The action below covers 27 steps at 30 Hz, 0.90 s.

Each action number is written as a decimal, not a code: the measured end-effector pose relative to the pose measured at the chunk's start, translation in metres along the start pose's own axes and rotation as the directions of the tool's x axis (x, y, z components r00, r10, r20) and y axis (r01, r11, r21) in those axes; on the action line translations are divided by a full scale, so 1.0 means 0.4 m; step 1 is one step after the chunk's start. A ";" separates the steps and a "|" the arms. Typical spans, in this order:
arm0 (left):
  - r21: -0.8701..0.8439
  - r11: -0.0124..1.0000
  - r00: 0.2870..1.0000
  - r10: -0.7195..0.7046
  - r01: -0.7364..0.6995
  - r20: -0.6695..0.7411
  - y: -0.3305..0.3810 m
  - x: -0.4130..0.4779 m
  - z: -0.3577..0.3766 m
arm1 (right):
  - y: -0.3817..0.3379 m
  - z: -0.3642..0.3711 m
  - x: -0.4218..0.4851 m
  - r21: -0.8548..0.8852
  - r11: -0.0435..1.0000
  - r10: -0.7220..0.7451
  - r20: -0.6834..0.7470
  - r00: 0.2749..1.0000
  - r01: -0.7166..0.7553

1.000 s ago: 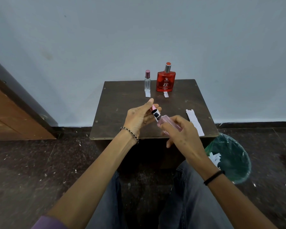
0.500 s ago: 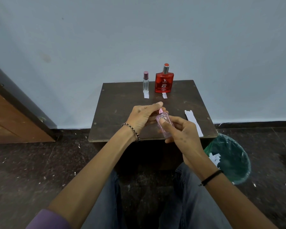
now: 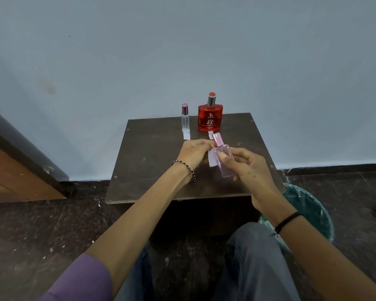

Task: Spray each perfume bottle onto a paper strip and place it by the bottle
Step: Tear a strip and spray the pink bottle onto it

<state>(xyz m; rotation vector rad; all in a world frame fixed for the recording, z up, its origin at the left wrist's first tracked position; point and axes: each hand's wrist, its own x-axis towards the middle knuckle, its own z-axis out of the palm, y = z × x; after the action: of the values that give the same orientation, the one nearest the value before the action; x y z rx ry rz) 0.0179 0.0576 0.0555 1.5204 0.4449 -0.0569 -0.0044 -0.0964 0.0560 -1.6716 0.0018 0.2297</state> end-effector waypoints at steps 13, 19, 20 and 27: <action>-0.030 0.994 0.994 -0.109 0.109 0.008 -0.017 0.167 0.136 | -0.021 -0.140 0.282 -0.073 0.983 -0.167 -0.011 0.986 0.166; 0.019 0.998 0.997 -0.066 0.067 -0.037 -0.027 0.229 0.196 | -0.012 -0.166 0.402 -0.157 0.966 -0.208 0.006 0.978 0.206; 0.022 0.998 0.997 -0.062 0.063 -0.044 -0.027 0.239 0.204 | -0.010 -0.167 0.418 -0.172 0.963 -0.207 0.013 0.978 0.206; 0.048 0.999 0.999 -0.011 0.013 -0.046 -0.021 0.286 0.229 | 0.011 -0.166 0.488 -0.256 0.941 -0.205 0.085 0.975 0.221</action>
<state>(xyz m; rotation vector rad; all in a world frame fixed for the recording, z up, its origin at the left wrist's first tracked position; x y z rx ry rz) 0.1430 -0.0048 0.0103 1.5695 0.4923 -0.0427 0.1959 -0.1360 0.0286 -1.9146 -0.2628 0.1163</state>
